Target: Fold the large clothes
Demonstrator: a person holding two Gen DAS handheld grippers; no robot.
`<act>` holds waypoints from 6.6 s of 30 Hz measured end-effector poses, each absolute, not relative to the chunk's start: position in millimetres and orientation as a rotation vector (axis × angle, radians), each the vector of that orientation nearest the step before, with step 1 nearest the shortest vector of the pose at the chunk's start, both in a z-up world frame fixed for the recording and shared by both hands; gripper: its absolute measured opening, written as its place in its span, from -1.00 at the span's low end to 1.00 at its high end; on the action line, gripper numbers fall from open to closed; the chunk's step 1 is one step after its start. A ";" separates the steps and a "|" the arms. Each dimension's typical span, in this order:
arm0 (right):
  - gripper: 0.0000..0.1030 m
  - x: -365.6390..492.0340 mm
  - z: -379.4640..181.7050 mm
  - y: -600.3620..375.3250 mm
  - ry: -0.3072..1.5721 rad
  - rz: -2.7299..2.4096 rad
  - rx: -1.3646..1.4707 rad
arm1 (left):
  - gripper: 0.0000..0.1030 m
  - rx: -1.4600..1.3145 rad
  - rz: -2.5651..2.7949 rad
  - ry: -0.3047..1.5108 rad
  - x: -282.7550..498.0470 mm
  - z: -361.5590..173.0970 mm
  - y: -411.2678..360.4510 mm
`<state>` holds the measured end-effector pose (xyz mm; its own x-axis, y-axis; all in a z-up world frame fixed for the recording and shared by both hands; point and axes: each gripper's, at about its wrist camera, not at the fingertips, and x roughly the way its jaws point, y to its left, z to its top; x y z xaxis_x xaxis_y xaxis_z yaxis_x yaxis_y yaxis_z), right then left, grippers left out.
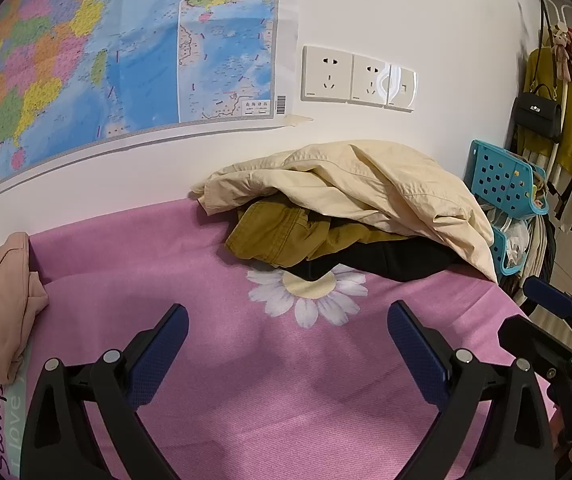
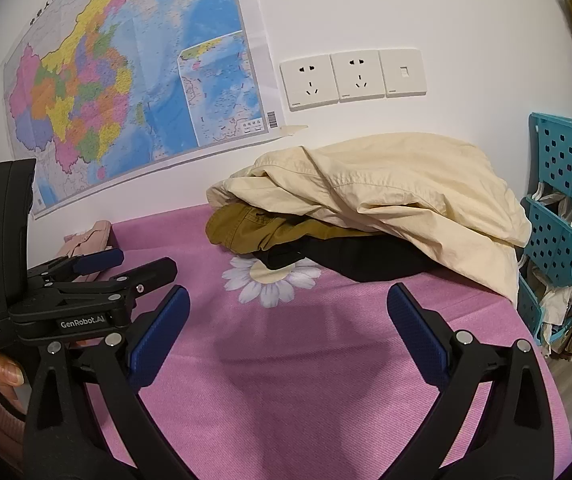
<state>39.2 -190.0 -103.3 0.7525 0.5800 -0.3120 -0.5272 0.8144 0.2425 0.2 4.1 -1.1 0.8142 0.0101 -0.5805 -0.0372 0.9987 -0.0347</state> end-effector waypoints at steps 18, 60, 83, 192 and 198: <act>0.89 43.2 -100.6 -191.4 0.388 0.607 0.145 | 0.87 -0.044 0.022 0.629 2.5 -3.8 1.3; 0.86 209.4 -65.2 -79.2 0.390 0.546 -0.320 | 0.87 -0.161 0.093 0.729 101.2 -24.5 54.4; -0.89 244.7 5.7 -101.5 0.380 0.671 -0.236 | 0.87 -0.162 -0.030 0.683 138.5 -28.1 51.0; 0.74 117.1 -136.4 -202.7 0.759 0.743 0.043 | 0.52 -0.053 0.037 0.832 -59.0 5.5 252.8; -0.92 105.4 -160.3 -216.8 0.822 0.775 0.043 | -0.01 0.013 -0.035 0.944 -59.3 -30.7 204.5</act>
